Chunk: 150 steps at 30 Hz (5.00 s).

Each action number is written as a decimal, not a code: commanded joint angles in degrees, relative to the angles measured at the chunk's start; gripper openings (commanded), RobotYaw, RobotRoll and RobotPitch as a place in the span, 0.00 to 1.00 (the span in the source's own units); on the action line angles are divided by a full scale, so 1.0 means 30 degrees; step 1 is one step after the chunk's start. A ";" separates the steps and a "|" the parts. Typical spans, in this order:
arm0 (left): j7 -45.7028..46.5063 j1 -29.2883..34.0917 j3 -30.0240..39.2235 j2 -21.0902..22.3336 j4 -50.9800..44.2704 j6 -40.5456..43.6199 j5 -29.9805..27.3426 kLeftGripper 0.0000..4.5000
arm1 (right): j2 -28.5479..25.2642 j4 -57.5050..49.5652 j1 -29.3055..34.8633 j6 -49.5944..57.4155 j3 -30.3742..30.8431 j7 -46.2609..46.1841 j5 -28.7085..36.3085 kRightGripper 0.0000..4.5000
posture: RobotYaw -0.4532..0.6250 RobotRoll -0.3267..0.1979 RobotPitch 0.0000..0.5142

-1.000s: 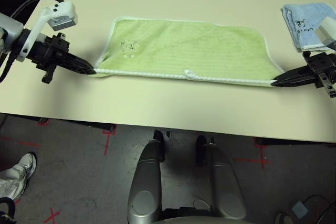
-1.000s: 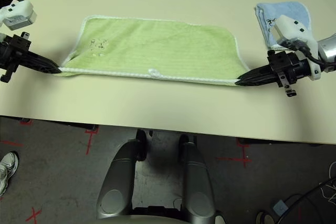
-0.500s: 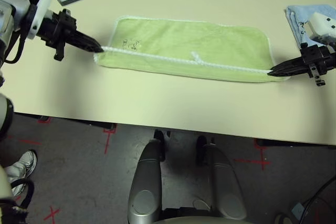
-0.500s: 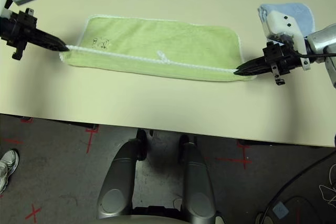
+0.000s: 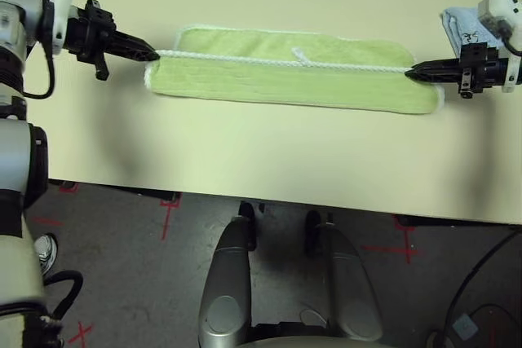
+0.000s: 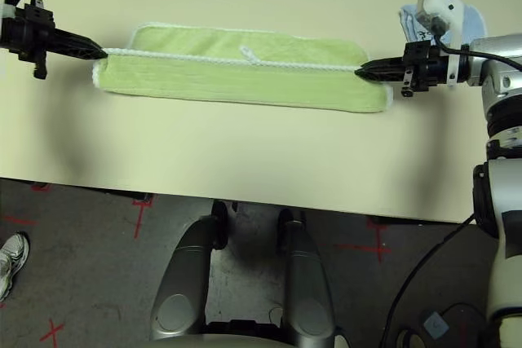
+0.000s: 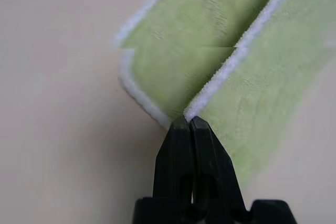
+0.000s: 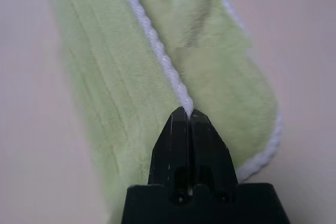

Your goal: Fold the towel and set it aside.

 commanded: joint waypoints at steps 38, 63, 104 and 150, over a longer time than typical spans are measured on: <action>0.5867 0.1127 0.3416 -0.1837 0.1100 -0.2667 0.3763 0.00 | 0.2150 -0.1559 0.0894 0.0135 -0.2087 -0.7304 -0.3386 0.00 | 0.49 0.62 0.72; 0.7386 0.0759 0.7113 -0.2533 0.1012 -0.2957 0.1869 0.99 | 0.3064 -0.0846 -0.0094 -0.1391 -0.4900 -0.6615 -0.1205 0.84 | 0.49 0.62 0.72; -0.6692 0.6742 0.6701 -0.2470 -0.3377 -0.5860 -0.4427 1.00 | 0.0546 -1.4633 0.8455 2.8316 -1.5217 -1.1308 1.0889 0.99 | 0.43 0.62 0.69; -0.5421 0.6378 0.7674 -0.3473 -0.3213 -0.5286 -0.5165 1.00 | 0.5053 -1.2939 0.7436 2.3413 -1.4261 -1.8382 1.0140 0.01 | 0.45 0.62 0.72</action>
